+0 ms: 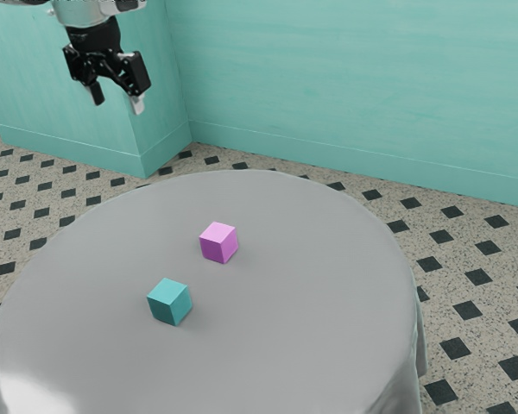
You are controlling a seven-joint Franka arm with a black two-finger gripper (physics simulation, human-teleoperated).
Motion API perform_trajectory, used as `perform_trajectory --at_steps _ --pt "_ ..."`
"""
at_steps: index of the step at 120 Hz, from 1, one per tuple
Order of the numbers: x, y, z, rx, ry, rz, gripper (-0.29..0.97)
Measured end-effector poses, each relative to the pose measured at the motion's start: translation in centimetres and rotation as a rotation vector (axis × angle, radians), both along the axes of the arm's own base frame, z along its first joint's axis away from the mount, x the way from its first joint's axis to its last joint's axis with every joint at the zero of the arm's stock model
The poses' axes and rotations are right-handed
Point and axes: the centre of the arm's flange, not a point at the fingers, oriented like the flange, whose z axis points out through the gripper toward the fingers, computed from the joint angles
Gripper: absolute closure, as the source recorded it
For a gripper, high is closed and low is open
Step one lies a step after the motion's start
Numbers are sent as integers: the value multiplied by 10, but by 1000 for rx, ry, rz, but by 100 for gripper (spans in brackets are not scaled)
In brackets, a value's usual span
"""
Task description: Pick up the blue block with one arm, and put the blue block on the pink block with one arm
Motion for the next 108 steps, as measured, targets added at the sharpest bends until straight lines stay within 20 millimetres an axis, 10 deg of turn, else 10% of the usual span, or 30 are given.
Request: perform_trajectory --at_steps 9,36,54,108 --pt "0 -2 -13 -2 22 -6 2" --pt "-5 1 -173 -47 193 26 2" --pt "-24 15 -247 -69 189 81 3" --pt "-27 -1 -340 -64 50 55 5"
